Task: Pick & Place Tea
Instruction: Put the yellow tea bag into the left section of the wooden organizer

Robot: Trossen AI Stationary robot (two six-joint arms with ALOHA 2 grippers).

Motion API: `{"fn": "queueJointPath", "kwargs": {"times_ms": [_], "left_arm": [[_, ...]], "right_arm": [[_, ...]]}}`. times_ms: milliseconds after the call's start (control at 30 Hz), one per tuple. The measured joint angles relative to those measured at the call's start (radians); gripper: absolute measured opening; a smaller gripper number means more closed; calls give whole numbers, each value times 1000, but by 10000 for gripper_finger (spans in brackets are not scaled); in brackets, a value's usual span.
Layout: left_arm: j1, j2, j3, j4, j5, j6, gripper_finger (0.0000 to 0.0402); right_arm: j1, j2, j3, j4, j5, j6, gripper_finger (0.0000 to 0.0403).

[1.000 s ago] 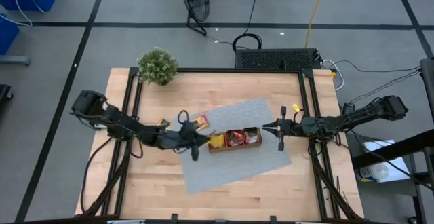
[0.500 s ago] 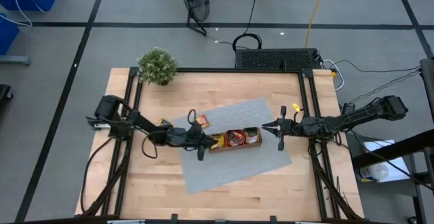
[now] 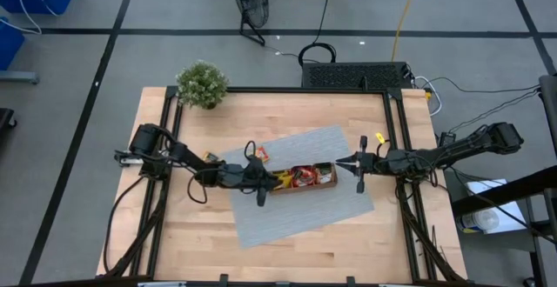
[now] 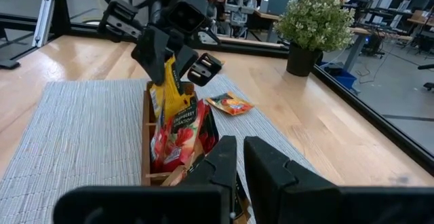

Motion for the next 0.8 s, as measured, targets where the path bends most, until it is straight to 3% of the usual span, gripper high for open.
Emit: {"fn": "queueJointPath", "kwargs": {"times_ms": [367,567,667,800], "left_arm": [[-1,-47,-3,-10,0,38,205],[1,-232,16,-94,0,109,233],[-2,-323,119,-401,-1,154,229],[-2,-316,406,-1093,-43,163,200]], "right_arm": [[0,0,0,-1,0,0,18],[0,0,0,-4,-1,0,18],[0,0,0,-3,-1,0,18],[0,0,0,3,-1,0,18]]}}
